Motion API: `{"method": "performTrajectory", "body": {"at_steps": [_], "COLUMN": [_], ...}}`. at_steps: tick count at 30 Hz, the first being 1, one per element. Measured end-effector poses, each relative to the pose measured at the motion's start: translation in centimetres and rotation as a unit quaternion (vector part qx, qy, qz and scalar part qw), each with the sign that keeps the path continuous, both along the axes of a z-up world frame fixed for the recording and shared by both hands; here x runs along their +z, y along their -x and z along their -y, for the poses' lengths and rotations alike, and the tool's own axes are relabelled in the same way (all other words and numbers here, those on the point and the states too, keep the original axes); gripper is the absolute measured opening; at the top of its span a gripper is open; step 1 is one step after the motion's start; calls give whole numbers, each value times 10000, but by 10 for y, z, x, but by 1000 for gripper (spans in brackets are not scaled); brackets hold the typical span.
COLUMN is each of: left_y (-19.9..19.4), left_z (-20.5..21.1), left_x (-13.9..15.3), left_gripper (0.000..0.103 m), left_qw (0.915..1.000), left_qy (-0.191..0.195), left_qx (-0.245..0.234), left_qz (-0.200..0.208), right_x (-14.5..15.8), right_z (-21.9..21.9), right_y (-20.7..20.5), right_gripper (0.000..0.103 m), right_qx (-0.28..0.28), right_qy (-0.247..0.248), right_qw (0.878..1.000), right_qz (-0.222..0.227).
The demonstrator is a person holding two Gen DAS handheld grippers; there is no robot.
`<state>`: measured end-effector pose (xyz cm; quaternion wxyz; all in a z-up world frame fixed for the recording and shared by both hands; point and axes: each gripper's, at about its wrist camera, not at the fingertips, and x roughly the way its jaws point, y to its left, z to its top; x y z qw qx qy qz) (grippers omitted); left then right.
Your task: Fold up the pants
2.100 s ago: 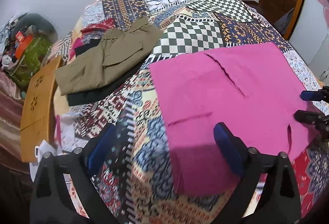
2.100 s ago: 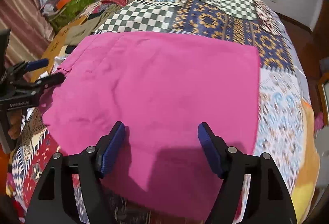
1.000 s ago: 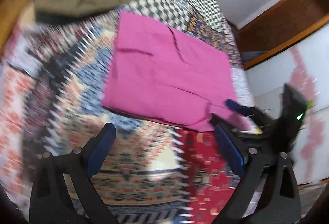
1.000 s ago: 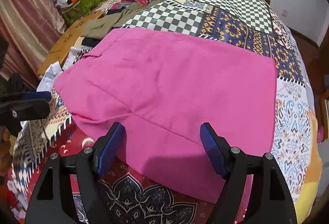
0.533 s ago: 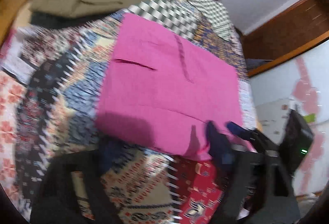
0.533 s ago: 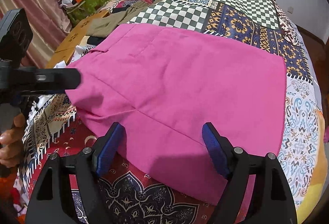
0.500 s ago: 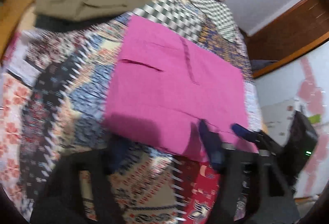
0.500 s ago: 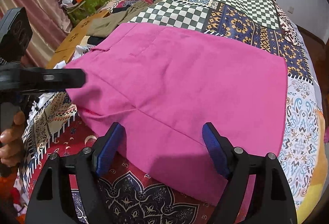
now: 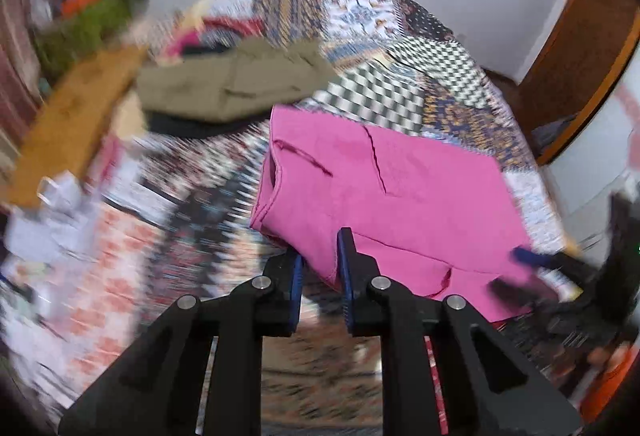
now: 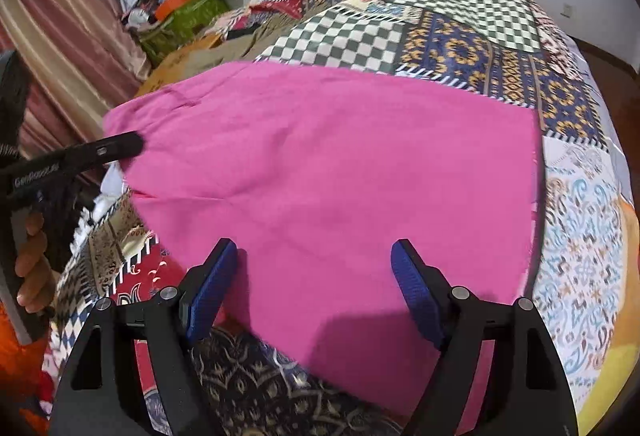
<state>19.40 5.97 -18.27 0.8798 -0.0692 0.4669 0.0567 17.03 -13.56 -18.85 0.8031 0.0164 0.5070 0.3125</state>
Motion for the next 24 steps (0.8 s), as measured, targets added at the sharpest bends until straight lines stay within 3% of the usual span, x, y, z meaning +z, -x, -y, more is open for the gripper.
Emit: {"method": "performTrajectory", "body": {"at_steps": [4,12,16,20,24], "left_y": [25,24,14,-1,-17], "left_z": [0,37,67,95,115], "left_x": [21,53,67,76,71], "left_gripper": [16,15,14,12,12], "left_qw": [9947,9813,9783,9792,9800], "left_qy": [-959,-1559,-1446,-936,-356], "left_qx": [-174,-633,-980,-1424,-1765], "left_qz": [337,930,1111,1101,843], "right_x": [-3,-11,-14,-14,-14], "right_z": [19,31,32,32,33], "right_y": [2,12,13,12,13], "right_gripper": [76,76,79,79,79], "right_qx": [-334,-480,-523,-502,-515], "right_qy": [173,231,152,137,93], "right_qw": [9993,9985,9985,9986,9986], "right_qz": [85,80,53,35,23]}}
